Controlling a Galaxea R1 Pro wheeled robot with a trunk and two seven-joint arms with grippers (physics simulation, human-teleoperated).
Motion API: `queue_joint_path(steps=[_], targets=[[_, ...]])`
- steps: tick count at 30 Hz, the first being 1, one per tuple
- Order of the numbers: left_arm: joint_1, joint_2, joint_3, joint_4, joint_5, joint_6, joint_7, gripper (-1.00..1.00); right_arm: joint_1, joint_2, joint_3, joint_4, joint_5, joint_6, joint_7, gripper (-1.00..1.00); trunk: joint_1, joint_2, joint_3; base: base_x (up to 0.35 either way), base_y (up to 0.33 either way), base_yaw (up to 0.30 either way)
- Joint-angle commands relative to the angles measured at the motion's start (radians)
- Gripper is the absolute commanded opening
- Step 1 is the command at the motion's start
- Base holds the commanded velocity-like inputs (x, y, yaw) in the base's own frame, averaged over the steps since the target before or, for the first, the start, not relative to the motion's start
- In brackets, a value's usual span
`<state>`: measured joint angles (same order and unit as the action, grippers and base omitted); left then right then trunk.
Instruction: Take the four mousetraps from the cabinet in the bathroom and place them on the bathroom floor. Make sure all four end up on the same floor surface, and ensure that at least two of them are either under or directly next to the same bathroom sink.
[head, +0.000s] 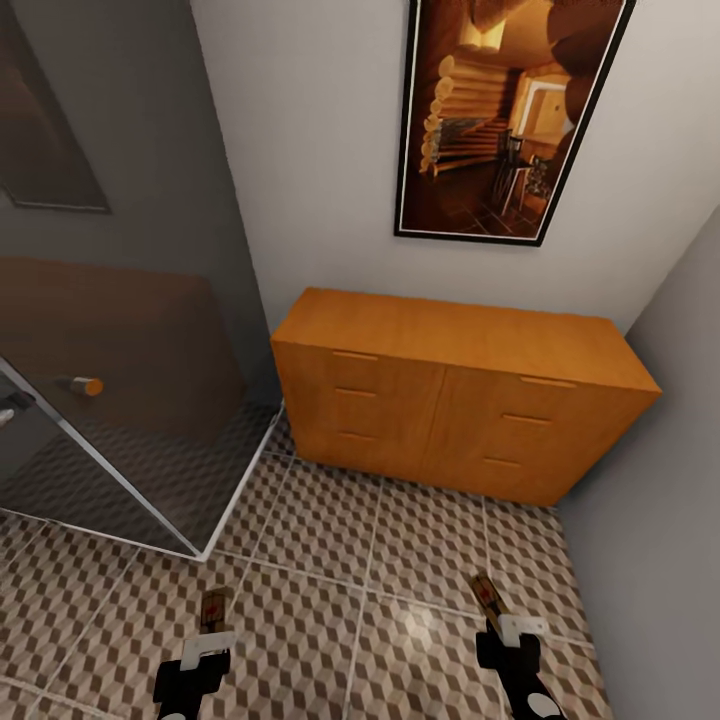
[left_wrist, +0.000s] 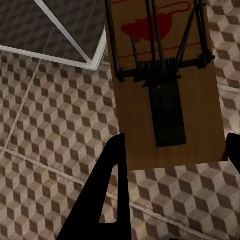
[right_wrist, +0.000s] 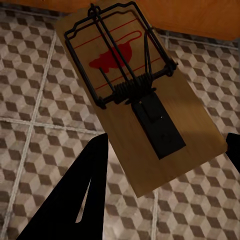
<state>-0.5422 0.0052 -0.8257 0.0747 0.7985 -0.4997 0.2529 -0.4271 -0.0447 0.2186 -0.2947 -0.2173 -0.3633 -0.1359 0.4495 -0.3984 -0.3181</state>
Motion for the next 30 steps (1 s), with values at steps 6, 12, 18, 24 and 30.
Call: queue_joint_path(steps=[6, 12, 18, 24, 30], targets=[[-0.001, -0.001, -0.006, 0.002, -0.002, -0.002, 0.005, -1.00, -0.001, -0.001, 0.008, 0.000, -0.010, -0.003, -0.002, -1.00, 0.001, -0.002, 0.007, 0.000, 0.000, 0.092], [-0.001, -0.001, -0.006, 0.002, -0.002, -0.002, 0.004, -1.00, -0.001, -0.001, 0.008, 0.000, -0.010, -0.003, -0.002, -1.00, 0.001, -0.002, 0.016, 0.000, 0.000, 0.105], [-0.001, -0.001, -0.006, 0.002, -0.002, -0.002, 0.004, -1.00, -0.001, -0.001, 0.007, 0.000, -0.010, -0.003, -0.002, -1.00, 0.001, -0.002, 0.025, 0.000, 0.000, 0.166], [-0.001, -0.002, -0.006, 0.002, -0.002, -0.002, 0.005, -1.00, -0.001, -0.001, 0.007, 0.000, -0.010, -0.003, -0.003, -1.00, 0.001, -0.002, 0.033, 0.000, 0.000, 0.186], [-0.001, -0.002, -0.006, 0.002, -0.002, -0.002, 0.005, -1.00, -0.001, -0.001, 0.007, 0.000, -0.010, -0.003, -0.004, -1.00, 0.001, -0.002, 0.041, 0.000, 0.000, 0.190]])
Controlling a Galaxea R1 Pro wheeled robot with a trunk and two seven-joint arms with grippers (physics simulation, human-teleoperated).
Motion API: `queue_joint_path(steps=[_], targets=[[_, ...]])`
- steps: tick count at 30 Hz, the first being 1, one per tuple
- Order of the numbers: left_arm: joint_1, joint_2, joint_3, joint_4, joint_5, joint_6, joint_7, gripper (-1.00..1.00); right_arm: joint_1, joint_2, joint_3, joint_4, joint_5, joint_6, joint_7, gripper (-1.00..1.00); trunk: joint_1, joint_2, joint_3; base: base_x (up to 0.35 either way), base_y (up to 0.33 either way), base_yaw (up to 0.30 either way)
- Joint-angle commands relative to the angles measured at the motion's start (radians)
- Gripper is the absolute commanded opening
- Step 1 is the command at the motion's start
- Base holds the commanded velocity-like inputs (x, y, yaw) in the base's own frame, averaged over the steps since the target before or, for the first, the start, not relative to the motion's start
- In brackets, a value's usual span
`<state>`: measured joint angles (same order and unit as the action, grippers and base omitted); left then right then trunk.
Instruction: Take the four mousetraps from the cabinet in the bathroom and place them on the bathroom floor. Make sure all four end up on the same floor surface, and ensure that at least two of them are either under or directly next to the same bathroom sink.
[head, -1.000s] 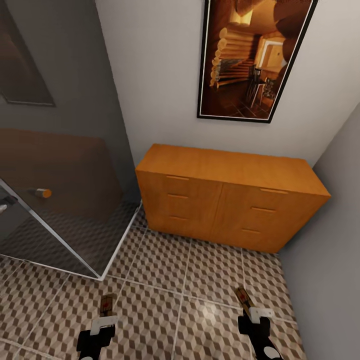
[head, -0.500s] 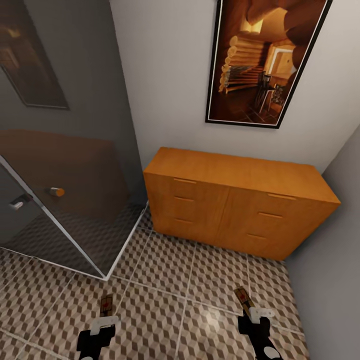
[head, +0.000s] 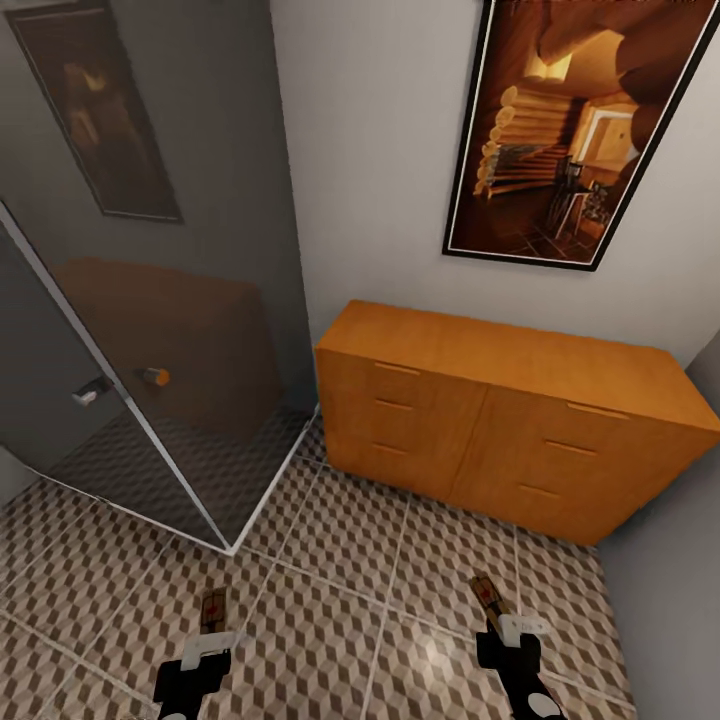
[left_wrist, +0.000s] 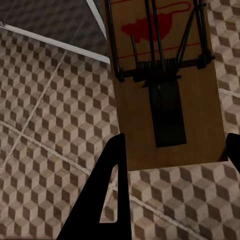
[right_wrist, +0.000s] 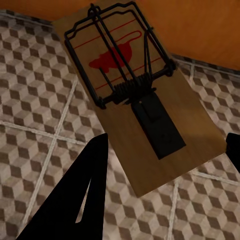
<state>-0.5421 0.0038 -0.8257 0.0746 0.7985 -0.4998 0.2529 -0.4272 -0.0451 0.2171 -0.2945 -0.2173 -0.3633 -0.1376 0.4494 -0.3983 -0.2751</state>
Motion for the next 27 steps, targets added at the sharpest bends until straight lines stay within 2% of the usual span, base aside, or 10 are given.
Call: queue_joint_path(steps=[1, 27], targets=[[-0.001, -0.001, -0.006, 0.002, -0.002, -0.002, 0.005, -1.00, -0.001, -0.001, 0.008, 0.000, -0.010, -0.003, -0.003, -1.00, 0.001, -0.002, 0.000, 0.000, 0.000, 0.204], [-0.001, -0.002, -0.006, 0.002, -0.002, -0.002, 0.004, -1.00, 0.000, -0.001, 0.008, 0.000, -0.010, -0.003, -0.004, -1.00, 0.001, -0.002, 0.032, 0.000, 0.000, 0.217]])
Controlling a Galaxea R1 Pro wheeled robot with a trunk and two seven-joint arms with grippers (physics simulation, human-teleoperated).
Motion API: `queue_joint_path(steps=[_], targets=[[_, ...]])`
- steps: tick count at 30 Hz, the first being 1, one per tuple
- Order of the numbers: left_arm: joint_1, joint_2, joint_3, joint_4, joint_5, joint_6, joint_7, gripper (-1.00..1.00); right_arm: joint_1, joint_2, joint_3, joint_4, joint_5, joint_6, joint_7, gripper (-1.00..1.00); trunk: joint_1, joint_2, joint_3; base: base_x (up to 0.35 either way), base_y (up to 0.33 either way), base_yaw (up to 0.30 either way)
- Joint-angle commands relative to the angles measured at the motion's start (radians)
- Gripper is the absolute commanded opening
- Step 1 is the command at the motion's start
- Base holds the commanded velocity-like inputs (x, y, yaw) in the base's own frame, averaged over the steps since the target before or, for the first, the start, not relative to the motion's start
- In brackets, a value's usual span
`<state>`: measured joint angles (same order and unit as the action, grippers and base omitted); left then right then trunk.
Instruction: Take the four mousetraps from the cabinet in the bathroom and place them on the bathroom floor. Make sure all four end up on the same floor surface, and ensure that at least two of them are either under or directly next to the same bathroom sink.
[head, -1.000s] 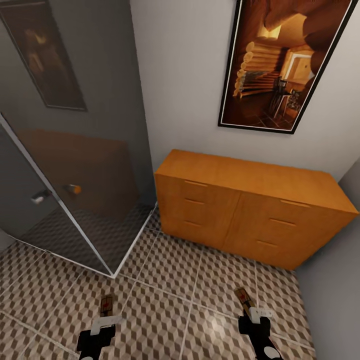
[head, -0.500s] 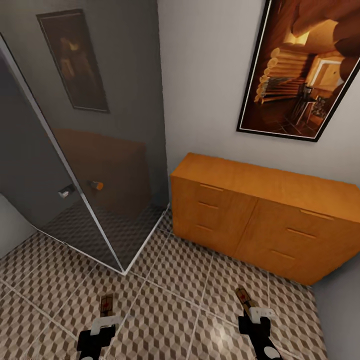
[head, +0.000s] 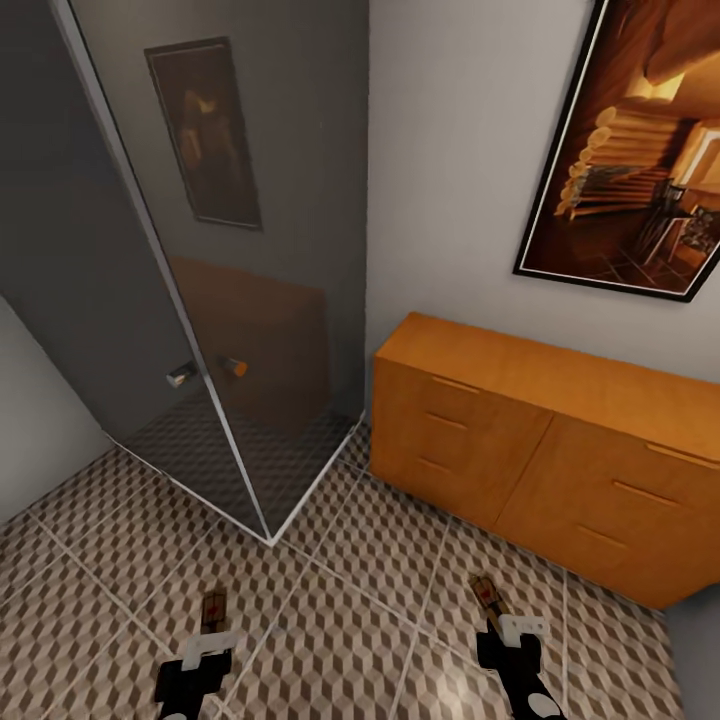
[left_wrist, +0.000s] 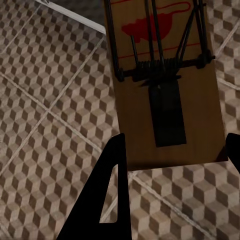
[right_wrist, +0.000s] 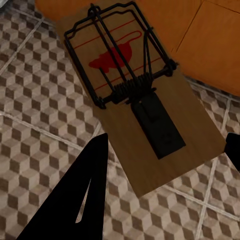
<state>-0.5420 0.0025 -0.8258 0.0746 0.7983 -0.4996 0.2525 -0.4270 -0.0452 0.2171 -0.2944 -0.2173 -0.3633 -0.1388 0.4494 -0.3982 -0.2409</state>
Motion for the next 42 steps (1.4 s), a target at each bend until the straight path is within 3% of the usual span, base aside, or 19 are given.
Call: queue_joint_path(steps=[1, 42], targets=[[-0.001, -0.002, -0.006, 0.002, -0.002, -0.002, 0.005, -1.00, -0.001, -0.001, 0.008, 0.000, -0.010, -0.003, -0.002, -1.00, 0.001, -0.002, -0.001, 0.000, 0.000, 0.218], [-0.001, -0.007, -0.006, 0.002, -0.002, -0.001, 0.004, -1.00, -0.001, -0.001, 0.008, 0.000, -0.010, -0.003, -0.002, -1.00, 0.001, -0.002, 0.051, 0.000, 0.000, 0.218]])
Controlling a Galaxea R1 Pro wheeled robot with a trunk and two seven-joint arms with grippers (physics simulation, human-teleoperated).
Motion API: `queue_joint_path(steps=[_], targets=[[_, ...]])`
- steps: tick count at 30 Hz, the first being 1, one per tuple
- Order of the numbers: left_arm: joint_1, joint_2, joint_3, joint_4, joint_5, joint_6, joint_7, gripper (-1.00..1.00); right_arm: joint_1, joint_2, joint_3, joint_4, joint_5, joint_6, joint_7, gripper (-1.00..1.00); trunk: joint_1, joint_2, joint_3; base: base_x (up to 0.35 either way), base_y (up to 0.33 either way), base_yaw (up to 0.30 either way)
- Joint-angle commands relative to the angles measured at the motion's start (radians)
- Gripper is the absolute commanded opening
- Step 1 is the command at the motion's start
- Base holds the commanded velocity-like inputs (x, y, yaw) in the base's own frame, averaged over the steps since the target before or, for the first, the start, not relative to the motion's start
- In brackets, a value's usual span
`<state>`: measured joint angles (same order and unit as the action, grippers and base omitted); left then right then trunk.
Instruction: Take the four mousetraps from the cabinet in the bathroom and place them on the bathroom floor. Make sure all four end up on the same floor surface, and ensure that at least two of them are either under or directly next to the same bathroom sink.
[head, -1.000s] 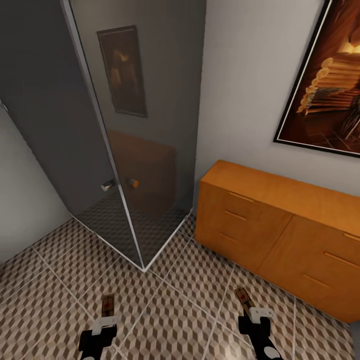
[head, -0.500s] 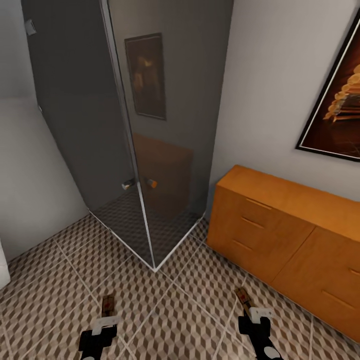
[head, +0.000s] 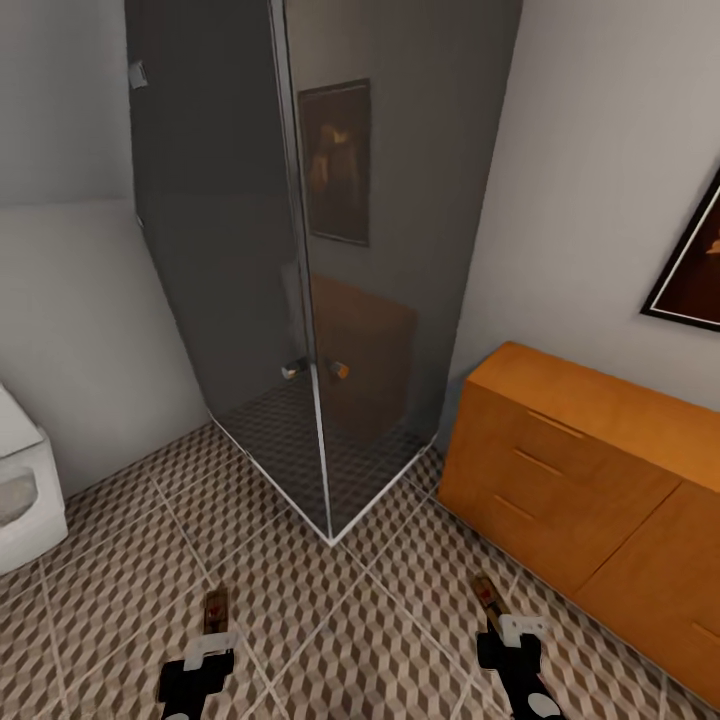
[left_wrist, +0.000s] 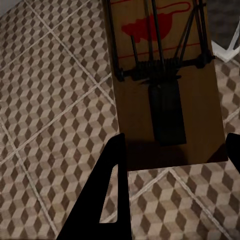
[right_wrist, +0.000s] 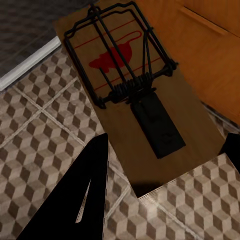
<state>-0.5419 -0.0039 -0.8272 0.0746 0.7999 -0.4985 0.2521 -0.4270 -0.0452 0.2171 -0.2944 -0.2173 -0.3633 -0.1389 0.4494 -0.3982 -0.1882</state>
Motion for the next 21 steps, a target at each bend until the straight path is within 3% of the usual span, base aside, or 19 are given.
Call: queue_joint_path(steps=[1, 21], targets=[[-0.001, -0.001, -0.004, 0.002, -0.004, -0.002, 0.005, -1.00, -0.001, -0.001, 0.008, 0.000, -0.010, -0.003, -0.002, -1.00, 0.001, -0.002, -0.001, 0.000, 0.000, 0.218], [-0.001, -0.001, -0.004, 0.002, -0.004, -0.002, 0.005, -1.00, -0.001, -0.001, 0.008, 0.000, -0.010, -0.003, -0.002, -1.00, 0.001, -0.002, 0.024, 0.000, 0.000, 0.218]])
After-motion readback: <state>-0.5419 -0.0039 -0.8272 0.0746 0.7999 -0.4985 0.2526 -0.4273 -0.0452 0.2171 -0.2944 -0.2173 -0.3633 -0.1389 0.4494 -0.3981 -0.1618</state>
